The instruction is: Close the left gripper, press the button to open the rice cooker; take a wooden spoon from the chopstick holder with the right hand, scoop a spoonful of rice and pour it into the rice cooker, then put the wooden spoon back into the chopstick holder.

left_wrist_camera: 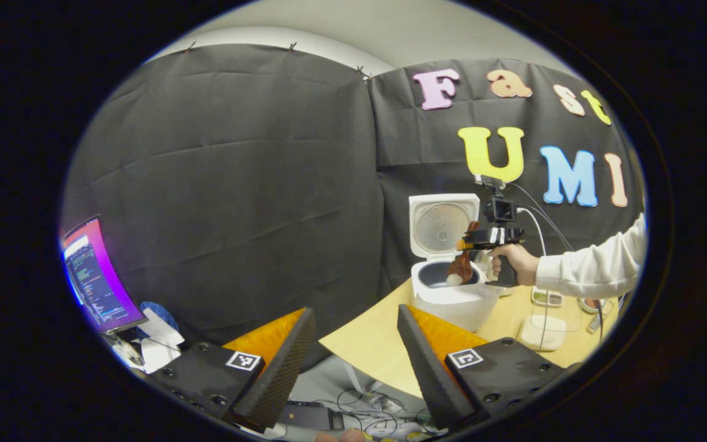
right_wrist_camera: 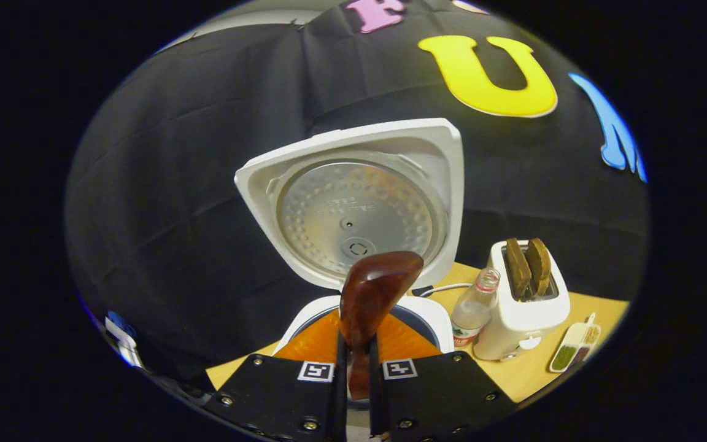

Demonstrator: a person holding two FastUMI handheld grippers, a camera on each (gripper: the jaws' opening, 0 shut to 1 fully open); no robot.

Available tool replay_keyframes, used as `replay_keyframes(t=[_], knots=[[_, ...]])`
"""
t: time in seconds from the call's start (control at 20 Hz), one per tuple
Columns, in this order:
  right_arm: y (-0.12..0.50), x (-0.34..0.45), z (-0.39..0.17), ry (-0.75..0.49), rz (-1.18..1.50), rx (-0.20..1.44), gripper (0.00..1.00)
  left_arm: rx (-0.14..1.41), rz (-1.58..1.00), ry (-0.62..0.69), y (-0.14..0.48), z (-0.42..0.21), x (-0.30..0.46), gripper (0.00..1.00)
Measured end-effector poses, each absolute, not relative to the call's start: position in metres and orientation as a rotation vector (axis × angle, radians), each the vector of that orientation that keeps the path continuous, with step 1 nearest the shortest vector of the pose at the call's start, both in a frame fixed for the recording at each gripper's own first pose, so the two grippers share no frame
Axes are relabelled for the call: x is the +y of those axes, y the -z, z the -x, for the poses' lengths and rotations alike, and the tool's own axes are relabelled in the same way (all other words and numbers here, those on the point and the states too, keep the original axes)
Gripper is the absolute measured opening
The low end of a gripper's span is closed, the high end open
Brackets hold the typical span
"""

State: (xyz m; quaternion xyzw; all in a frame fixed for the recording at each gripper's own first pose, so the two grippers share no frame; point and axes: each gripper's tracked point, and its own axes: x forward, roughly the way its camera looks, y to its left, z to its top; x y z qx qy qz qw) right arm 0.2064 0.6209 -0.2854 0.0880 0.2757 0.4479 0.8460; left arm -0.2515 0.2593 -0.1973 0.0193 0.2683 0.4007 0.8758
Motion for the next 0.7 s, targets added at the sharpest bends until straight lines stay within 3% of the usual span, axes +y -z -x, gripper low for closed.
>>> replay_keyframes(t=[0.7], knots=[[0.261, 0.611, -0.198, -0.946, 0.285, 0.196, 0.15, 0.559, -0.024, -0.869, 0.194, 0.257, 0.256, 0.95]])
